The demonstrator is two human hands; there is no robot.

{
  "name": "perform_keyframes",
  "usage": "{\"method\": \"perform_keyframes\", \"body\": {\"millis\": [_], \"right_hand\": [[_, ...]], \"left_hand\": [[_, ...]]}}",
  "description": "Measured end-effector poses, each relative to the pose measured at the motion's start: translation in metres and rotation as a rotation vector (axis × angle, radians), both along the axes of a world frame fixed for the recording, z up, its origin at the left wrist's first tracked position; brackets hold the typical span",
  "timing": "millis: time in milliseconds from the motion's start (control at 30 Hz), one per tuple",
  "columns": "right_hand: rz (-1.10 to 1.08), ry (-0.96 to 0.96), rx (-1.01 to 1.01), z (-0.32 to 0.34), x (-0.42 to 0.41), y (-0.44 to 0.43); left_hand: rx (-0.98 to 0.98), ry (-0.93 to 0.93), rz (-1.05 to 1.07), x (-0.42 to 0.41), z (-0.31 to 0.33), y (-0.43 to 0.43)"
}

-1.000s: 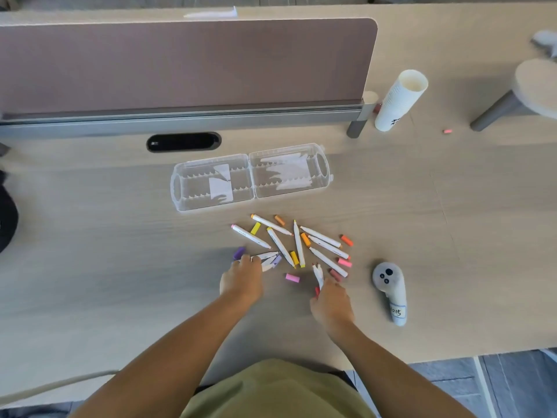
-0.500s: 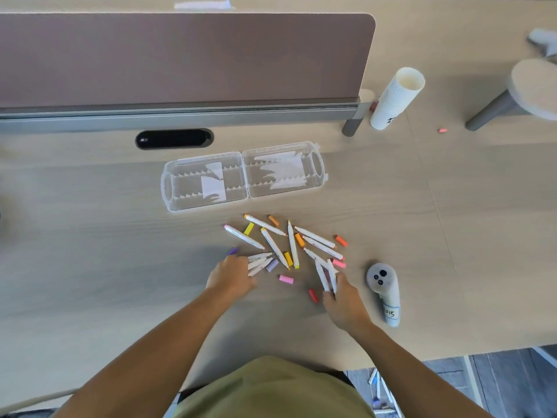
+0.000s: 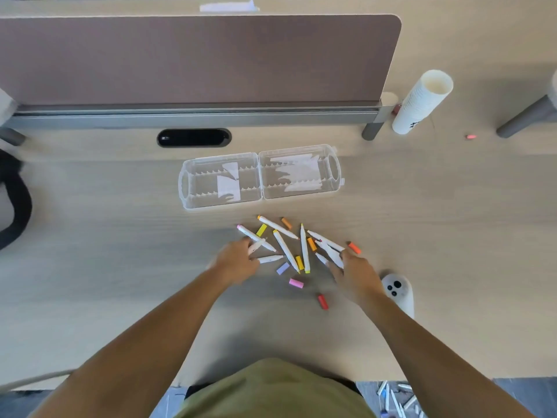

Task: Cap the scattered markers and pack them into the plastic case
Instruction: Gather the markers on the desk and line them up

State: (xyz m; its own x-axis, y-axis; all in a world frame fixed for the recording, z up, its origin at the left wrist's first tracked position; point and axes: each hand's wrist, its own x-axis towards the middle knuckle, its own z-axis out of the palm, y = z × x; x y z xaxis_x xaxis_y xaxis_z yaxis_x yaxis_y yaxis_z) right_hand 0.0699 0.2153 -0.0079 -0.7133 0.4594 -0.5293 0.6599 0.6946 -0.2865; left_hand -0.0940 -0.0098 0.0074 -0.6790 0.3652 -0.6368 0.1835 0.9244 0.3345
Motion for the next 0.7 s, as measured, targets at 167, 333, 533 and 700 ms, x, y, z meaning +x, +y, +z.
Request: {"method": "perform_keyframes", "body": {"millis": [167,333,533,700], "right_hand": [[0.133,-0.117,0.066,-0.013,-0.002,0.002],[0.078,-0.172,0.082,-0.013,-0.004,-0.003],[0.035,-0.118,0.007,0.0,-0.005,-0.009],[-0.145,0.057,-0.121,0.011,0.003,0.001]], "left_hand": [[-0.138,0.147,-0.242,0.008,-0.009,0.012],[-0.237,0.167,-0.306,0.013,-0.021,0.021],[-0.195,0.109,-0.307,0.009,-0.014,0.022],[-0.007,0.002,-0.142,-0.007,0.0,0.016]]}}
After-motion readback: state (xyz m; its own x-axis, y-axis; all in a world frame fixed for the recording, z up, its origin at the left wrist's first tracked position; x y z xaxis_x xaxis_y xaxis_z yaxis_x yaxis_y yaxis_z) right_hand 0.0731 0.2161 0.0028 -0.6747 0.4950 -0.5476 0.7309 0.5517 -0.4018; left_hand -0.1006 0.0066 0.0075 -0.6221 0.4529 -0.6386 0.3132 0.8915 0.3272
